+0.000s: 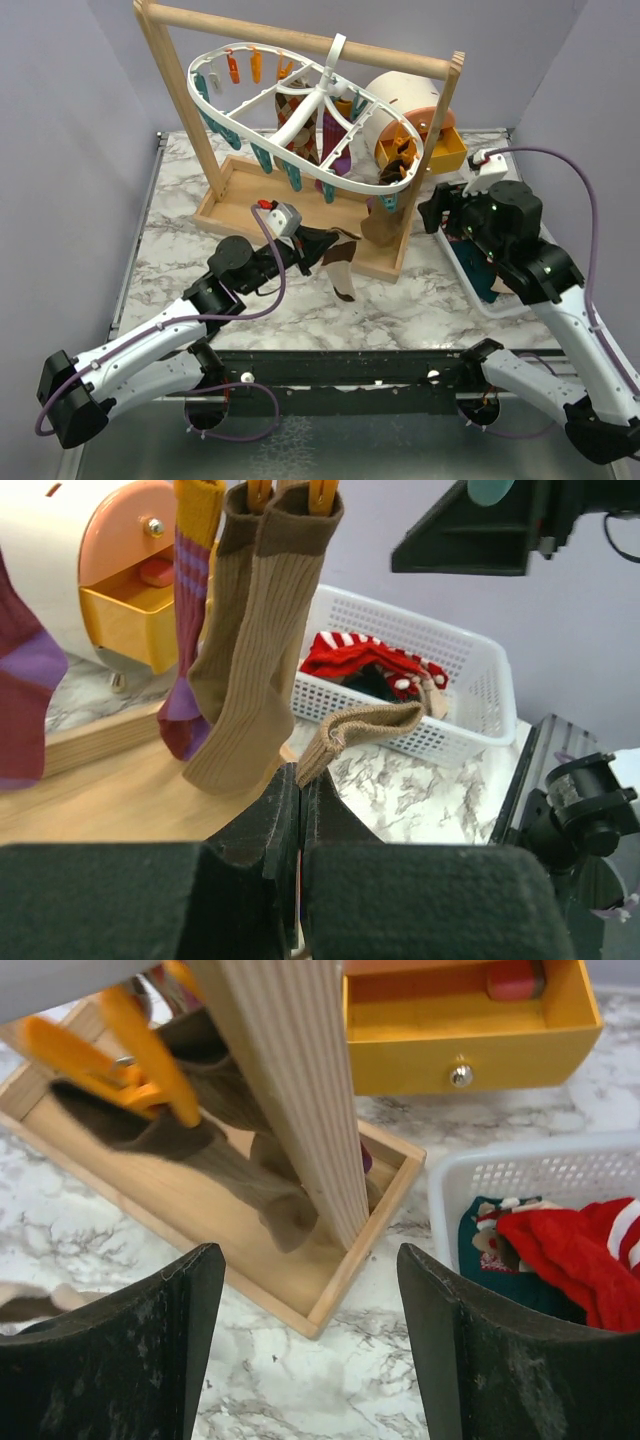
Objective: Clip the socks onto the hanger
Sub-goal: Pick up the sock from the bin, then adjust the clothesline at the center of the board.
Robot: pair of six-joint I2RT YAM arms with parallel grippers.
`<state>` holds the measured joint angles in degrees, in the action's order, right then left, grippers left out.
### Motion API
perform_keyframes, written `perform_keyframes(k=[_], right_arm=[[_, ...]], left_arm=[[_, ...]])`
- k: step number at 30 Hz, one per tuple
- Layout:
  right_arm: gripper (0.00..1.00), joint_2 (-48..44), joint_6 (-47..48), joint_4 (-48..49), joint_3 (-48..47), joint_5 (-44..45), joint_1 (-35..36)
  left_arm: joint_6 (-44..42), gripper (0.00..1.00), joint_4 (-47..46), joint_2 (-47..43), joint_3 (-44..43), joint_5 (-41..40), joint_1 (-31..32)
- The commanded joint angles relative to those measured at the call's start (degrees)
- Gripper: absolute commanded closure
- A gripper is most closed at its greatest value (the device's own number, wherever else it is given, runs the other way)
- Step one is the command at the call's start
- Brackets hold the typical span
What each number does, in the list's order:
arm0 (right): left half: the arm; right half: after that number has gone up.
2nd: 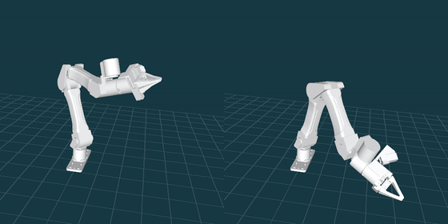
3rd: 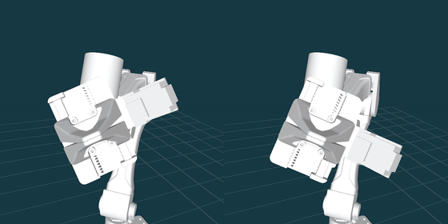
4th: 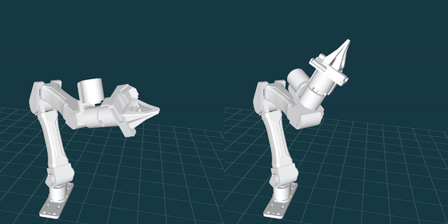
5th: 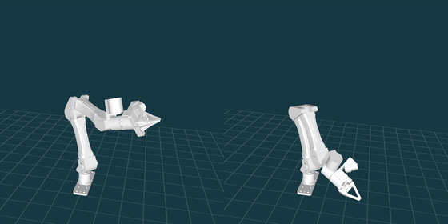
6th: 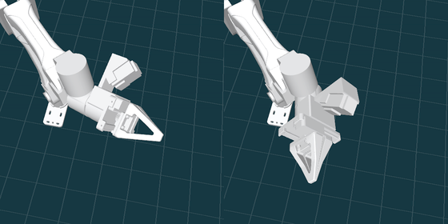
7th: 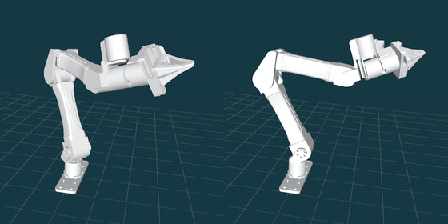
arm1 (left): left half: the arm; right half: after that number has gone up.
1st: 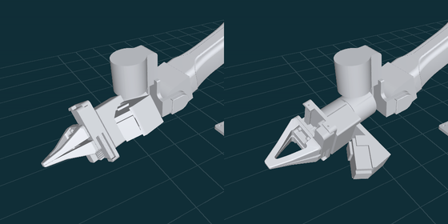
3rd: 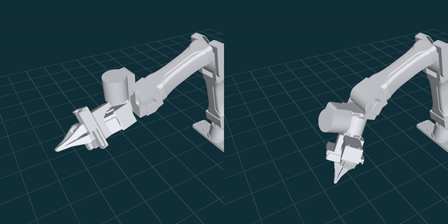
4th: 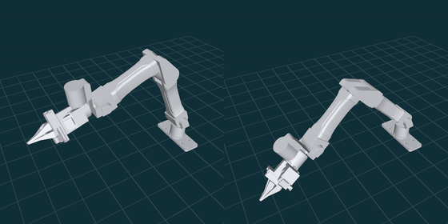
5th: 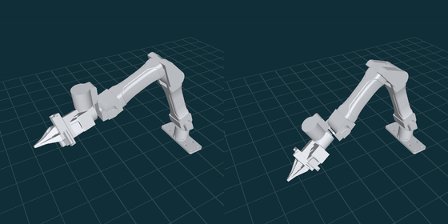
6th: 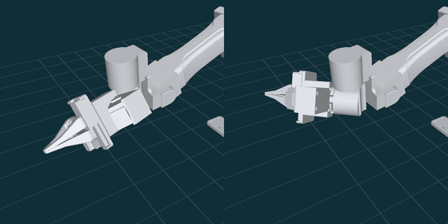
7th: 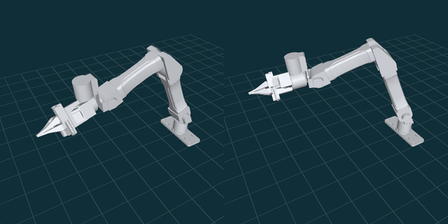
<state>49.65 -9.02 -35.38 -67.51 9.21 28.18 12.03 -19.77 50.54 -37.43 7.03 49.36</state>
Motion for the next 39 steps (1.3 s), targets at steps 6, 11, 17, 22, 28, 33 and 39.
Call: perform_keyframes(k=[6,11,17,22,28,33,39], right_arm=[[0.25,1.8,-7.4,21.6,9.8,8.5,0.4],[0.27,4.7,-5.7,28.4,12.3,7.2,0.4],[0.32,8.6,-2.5,33.0,12.3,8.3,0.4],[0.43,10.0,0.3,38.2,14.1,10.5,0.4],[0.58,11.9,2.4,40.7,15.4,10.0,0.4],[0.79,12.3,3.9,41.8,15.7,5.0,0.4],[0.91,12.6,4.3,42.1,16.0,-3.1,0.4]], left_arm=[[-3.9,1.00,6.6,-6.9,1.2,-4.1,0.3],[-4.9,1.00,8.5,-10.2,2.6,-4.6,0.3],[-4.6,1.00,9.1,-12.3,4.0,-4.8,0.3],[-4.6,1.00,9.4,-12.9,4.8,-4.9,0.3],[-4.7,1.00,9.6,-13.3,5.4,-4.8,0.3],[-5.1,1.00,9.9,-13.4,5.6,-4.8,0.3],[-5.2,1.00,9.4,-13.5,5.9,-4.5,0.3]])
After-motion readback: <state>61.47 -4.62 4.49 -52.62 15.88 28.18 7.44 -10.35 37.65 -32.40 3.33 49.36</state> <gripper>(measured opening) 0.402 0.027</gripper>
